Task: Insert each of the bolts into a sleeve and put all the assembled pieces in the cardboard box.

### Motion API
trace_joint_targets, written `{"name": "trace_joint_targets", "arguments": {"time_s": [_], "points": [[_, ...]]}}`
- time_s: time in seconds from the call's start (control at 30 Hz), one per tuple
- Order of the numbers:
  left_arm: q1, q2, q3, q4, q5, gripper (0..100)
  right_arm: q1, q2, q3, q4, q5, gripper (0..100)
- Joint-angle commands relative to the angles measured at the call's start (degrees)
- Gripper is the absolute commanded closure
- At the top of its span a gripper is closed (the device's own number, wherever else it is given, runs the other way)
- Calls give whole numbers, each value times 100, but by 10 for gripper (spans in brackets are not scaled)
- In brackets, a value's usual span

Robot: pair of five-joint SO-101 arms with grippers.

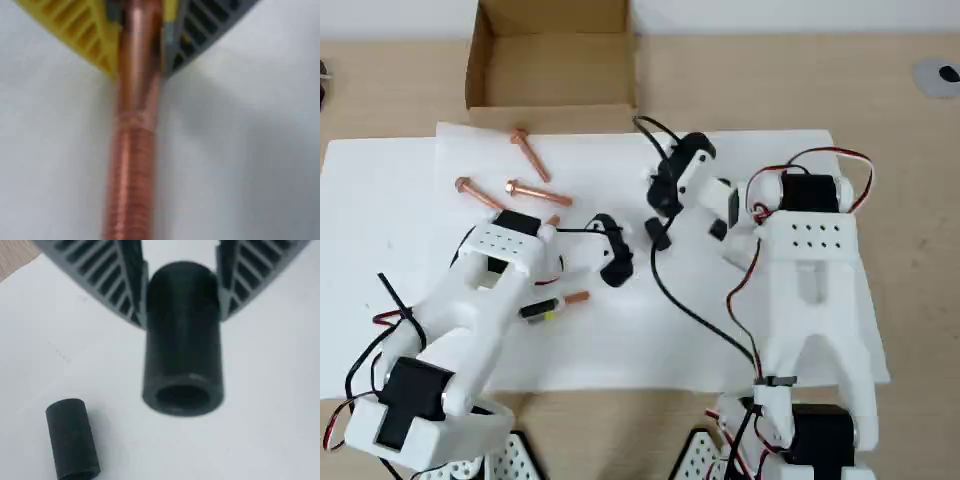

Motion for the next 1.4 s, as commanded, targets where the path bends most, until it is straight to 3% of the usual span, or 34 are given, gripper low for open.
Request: {"name": "trace_joint_targets", "arguments": {"time_s": [0.0,0.47,0.57,0.63,0.77,0.97,1.07,1.2,1.37], "points": [[62,145,-18,-202,26,922,-66,-198,13,18,0,988],[44,136,-1890,1240,712,870,-66,-215,4,105,0,988],[62,136,-2251,1477,1301,840,-66,-215,4,97,9,988],[53,136,-2558,1705,2154,833,-66,-207,4,97,18,988],[26,171,-2989,2382,4545,858,-40,-215,4,88,114,988],[-97,171,-2637,2523,8334,912,-66,-207,4,53,123,988],[-202,171,-2426,2409,9292,932,-66,-207,4,53,123,988],[-343,163,-2462,2330,9758,929,-57,-207,4,53,202,988],[-352,163,-2066,1697,11314,929,-57,-207,4,53,202,988]]}}
